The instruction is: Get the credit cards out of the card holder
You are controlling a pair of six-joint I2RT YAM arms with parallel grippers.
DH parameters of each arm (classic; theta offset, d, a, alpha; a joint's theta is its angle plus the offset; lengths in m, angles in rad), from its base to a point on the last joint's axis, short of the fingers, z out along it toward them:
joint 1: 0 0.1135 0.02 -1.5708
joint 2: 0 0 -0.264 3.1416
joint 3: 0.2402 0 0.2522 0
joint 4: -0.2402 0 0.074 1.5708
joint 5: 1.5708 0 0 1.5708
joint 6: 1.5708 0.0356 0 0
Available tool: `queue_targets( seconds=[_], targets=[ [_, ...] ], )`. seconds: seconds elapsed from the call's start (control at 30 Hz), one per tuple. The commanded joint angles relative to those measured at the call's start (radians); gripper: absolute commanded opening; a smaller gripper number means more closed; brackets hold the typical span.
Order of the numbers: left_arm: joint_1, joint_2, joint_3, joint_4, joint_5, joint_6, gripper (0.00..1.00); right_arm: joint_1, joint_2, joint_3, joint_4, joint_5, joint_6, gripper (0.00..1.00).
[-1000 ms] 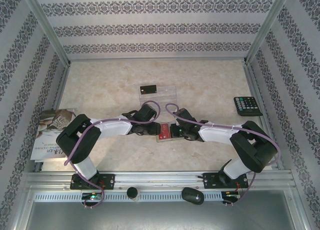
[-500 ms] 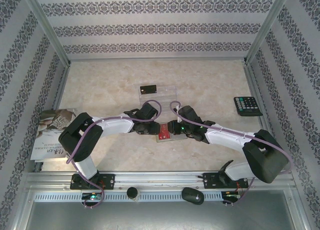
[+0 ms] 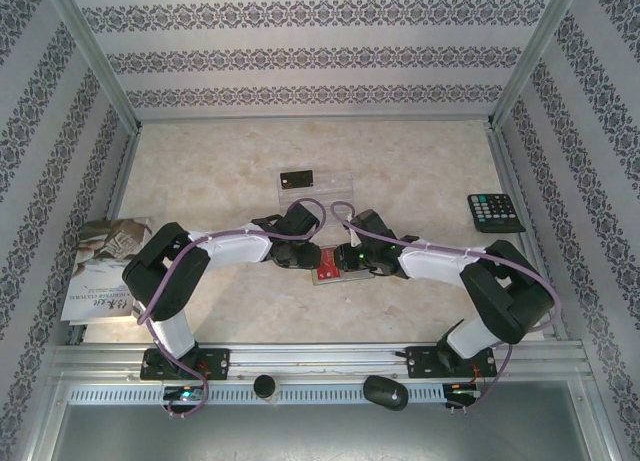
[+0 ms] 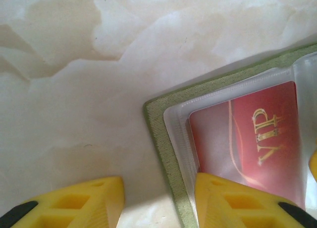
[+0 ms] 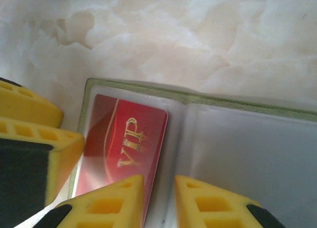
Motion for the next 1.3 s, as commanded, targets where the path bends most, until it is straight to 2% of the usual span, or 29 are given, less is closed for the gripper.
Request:
queue_targets(
  seconds=[0.0,0.1,0.23,0.33,0.53,0.8,1.0,1.07,1.17,1.27],
  targets=[
    [-0.001,0.096,-0.042,0.099,0.013,0.033,0.41,0.005,0.013,0.033,-0.028,0.045,-0.03,0.24],
    [-0.001,0.102,-0.049,0.104,0.019,0.032,0.36,0.015,0.006,0.039,-0.037,0.075,-0.045,0.24],
    [-0.001,0.105,-0.052,0.114,0.026,0.023,0.36,0.021,0.003,0.04,-0.027,0.061,-0.047,0.24],
    [-0.002,0.058,-0.078,0.137,0.022,0.013,0.46,0.026,-0.018,0.032,-0.028,0.074,-0.039,0.24],
    [-0.011,-0.064,-0.113,0.198,-0.005,0.03,0.53,0.026,-0.066,0.015,-0.029,0.091,-0.034,0.24],
    [-0.046,0.048,-0.034,0.189,-0.009,0.033,0.52,0.015,-0.107,-0.01,-0.031,0.098,-0.024,0.23],
    [-0.046,0.093,-0.033,0.181,0.006,0.031,0.43,0.017,-0.081,-0.004,-0.043,0.038,-0.046,0.24],
    [-0.046,0.113,-0.025,0.175,0.013,0.031,0.44,0.02,-0.058,-0.002,-0.038,0.022,-0.047,0.23],
    [-0.046,0.133,-0.021,0.182,0.024,0.026,0.47,0.02,-0.031,-0.006,-0.016,-0.004,-0.039,0.16],
    [-0.046,0.14,-0.013,0.183,0.025,0.03,0.49,0.018,-0.017,-0.008,-0.001,-0.012,-0.022,0.16]
  ],
)
